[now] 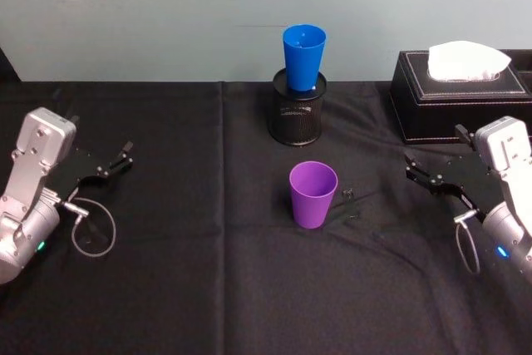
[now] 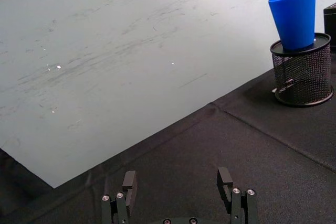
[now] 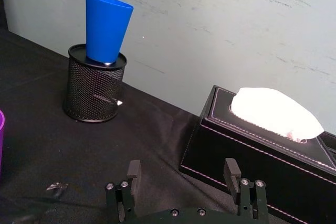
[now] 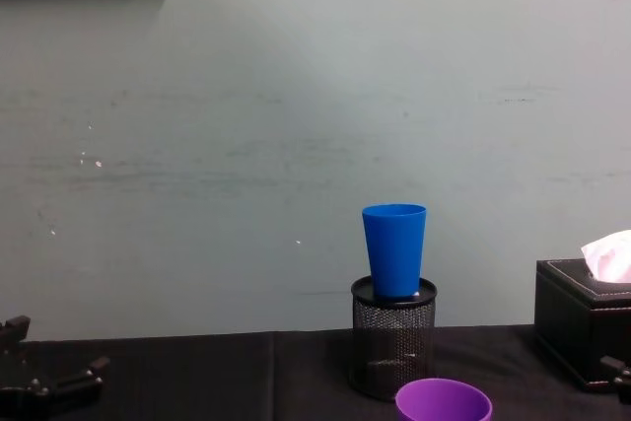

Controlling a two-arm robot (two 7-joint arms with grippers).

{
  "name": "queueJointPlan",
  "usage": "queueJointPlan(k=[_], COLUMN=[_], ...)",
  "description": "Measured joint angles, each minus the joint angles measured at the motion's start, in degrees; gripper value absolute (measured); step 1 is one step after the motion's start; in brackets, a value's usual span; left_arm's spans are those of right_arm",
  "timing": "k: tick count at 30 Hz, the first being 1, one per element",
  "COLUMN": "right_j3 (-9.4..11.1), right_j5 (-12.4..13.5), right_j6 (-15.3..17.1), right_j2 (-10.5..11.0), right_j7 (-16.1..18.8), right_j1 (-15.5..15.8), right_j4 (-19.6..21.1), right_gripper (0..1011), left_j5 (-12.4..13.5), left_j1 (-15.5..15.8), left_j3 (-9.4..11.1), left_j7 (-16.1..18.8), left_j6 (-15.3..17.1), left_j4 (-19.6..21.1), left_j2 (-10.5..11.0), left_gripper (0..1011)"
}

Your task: Pick up one cup with a gripper and tap it against the other cup.

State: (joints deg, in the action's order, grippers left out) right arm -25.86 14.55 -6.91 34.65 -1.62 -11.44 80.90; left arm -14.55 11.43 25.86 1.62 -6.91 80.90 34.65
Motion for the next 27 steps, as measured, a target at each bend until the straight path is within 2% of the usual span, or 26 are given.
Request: queueJointPlan(k=[27], right_j3=[0.00], right_j5=[0.00], right_j6=[0.00], right_j2=[0.00], right_j7=[0.00], right_j1=[0.00], right_j4=[0.00], right_gripper=[1003], left_j5=[0.01], left_j1=[0.00], left_j3=[0.00], left_j7=[0.00], left_j6=[0.00], left_j4=[0.00], left_j2=[0.00], left_gripper=[1005])
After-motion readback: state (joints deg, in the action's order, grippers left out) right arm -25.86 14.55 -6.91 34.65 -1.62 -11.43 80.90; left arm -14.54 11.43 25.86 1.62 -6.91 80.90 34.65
